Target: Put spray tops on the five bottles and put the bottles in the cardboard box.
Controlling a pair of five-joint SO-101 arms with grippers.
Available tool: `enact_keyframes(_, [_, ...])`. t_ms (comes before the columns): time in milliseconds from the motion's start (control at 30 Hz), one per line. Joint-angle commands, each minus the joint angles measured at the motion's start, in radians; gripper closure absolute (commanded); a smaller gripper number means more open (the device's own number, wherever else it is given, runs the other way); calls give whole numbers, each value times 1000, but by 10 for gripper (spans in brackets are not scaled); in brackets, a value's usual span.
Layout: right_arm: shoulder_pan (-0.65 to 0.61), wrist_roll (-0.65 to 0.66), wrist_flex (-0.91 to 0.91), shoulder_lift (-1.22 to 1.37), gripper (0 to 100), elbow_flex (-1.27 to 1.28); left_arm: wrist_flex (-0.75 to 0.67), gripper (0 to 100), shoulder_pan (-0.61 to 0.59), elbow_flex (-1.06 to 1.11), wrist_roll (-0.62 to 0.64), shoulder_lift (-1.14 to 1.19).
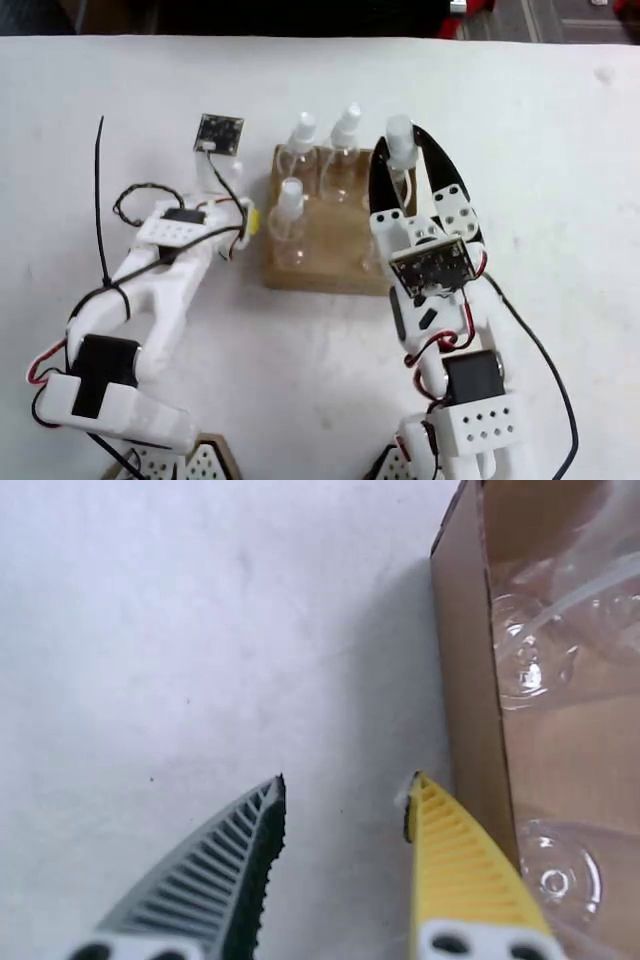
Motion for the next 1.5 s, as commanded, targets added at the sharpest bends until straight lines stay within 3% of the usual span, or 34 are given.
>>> enact_keyframes(0, [2,9,21,-18,981,-2,-26,812,8,-61,-11,-4])
enact_keyframes(1067, [1,-2,38,-19,982,180,-26,812,8,-61,-11,-4])
enact_keyframes(1267, [2,-150,36,-19,982,212,-26,812,8,-63,-11,-4])
enact_keyframes(1467, [8,-163,36,-19,982,224,-26,812,8,-63,-11,-4])
